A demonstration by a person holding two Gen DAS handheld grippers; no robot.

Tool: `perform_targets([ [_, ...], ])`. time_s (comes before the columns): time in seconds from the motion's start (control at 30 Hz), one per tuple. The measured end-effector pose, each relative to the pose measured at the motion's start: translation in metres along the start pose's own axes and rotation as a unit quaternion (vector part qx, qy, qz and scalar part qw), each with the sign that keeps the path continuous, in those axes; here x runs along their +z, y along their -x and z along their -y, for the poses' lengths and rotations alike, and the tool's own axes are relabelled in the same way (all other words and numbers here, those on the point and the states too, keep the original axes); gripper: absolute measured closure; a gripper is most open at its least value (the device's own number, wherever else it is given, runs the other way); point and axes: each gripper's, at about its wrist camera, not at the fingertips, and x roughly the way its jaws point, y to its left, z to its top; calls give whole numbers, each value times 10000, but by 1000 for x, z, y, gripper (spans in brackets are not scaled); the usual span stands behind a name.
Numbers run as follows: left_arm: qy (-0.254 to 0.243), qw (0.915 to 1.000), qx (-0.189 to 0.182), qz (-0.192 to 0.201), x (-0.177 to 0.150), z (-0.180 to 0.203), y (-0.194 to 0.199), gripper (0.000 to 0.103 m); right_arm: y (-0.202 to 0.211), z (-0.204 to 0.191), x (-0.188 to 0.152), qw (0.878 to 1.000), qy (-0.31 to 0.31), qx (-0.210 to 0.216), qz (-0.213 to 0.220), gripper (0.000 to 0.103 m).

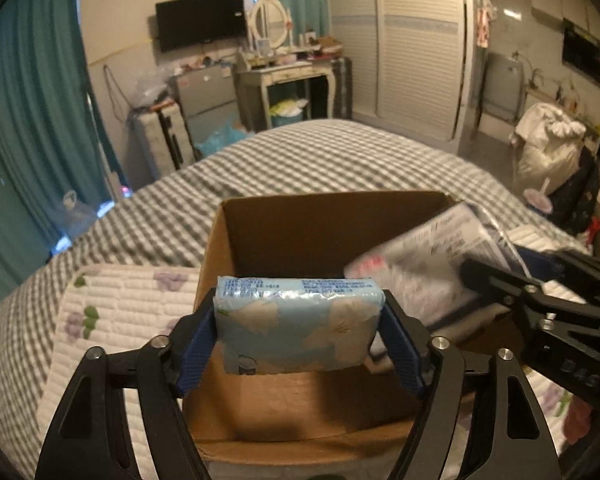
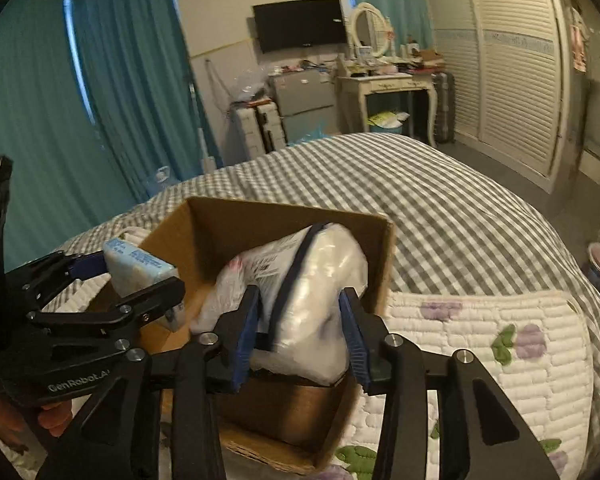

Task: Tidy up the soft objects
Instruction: 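Carry both items to the cardboard box and open both tools to drop them, then grasp the white sock with the right tool while the left tool grasps the cream lace cloth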

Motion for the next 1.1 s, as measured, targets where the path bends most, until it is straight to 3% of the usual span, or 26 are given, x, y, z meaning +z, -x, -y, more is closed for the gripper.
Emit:
perform_targets([
  [0.07,11,10000,57,12,-1,2,5,13,8,2,1,10000,-55,-40,39,41],
  [0.27,54,9996,230,176,9,2,51,13,67,5,16,9994,-67,-160,300,34],
  [0.5,45,9954,423,863,12,5,181,12,181,-20,28,9966,233,-353,711,30],
  [0.6,44,9924,611,1064,2,7,229,1,225,-35,22,9951,416,-413,792,18],
  [0.73,131,9904,705,1180,-19,5,271,0,267,-52,0,9943,658,-419,721,4],
  [0.77,152,9900,750,1187,-24,4,275,0,272,-53,-5,9942,685,-421,712,0],
  [0.9,261,9903,893,1031,-56,1,280,0,275,-64,-41,9938,923,-419,460,0],
  [1.1,760,9928,766,514,-112,0,243,0,231,-71,-105,9930,1080,-464,-73,0],
])
